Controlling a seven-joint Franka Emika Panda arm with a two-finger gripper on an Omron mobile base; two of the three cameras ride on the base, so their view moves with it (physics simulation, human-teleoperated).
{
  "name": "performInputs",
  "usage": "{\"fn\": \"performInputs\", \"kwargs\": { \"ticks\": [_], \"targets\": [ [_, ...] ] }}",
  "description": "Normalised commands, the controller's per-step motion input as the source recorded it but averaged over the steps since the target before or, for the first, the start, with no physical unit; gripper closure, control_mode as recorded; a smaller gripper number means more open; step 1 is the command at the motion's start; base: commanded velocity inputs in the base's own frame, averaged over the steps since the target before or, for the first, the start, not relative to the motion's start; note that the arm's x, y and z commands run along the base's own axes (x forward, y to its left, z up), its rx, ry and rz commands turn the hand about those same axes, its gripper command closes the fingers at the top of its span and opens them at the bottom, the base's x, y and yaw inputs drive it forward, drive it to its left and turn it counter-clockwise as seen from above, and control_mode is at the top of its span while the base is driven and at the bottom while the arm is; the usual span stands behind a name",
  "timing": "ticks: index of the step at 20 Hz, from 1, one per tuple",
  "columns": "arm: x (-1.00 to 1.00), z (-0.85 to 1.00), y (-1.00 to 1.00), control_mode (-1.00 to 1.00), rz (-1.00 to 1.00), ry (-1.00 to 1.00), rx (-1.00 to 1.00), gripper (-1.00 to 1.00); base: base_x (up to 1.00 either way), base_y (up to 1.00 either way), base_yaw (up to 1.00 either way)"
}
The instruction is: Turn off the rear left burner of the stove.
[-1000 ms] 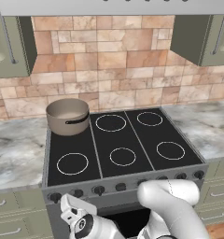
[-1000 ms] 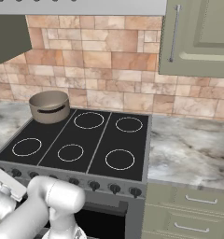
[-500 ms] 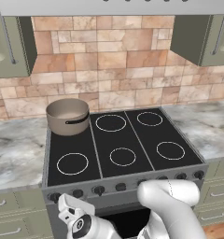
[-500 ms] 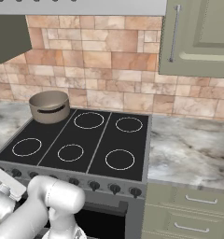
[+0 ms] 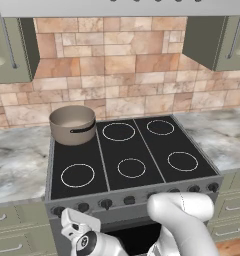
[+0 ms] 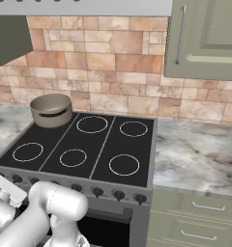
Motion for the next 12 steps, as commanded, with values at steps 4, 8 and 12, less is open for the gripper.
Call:
{"fn": "performInputs", "kwargs": {
  "ticks": [4, 8, 12],
  "targets": [
    [0.00, -0.09, 0.24, -1.00, 0.00, -0.05, 0.02, 1.00, 0.00, 0.00, 0.00],
    [-0.06, -0.02, 0.05, -1.00, 0.00, -0.05, 0.06, 1.00, 0.00, 0.00, 0.00],
    [-0.04, 0.00, 0.07, -1.00, 0.00, -0.08, 0.07, 1.00, 0.00, 0.00, 0.00]
  ]
}}
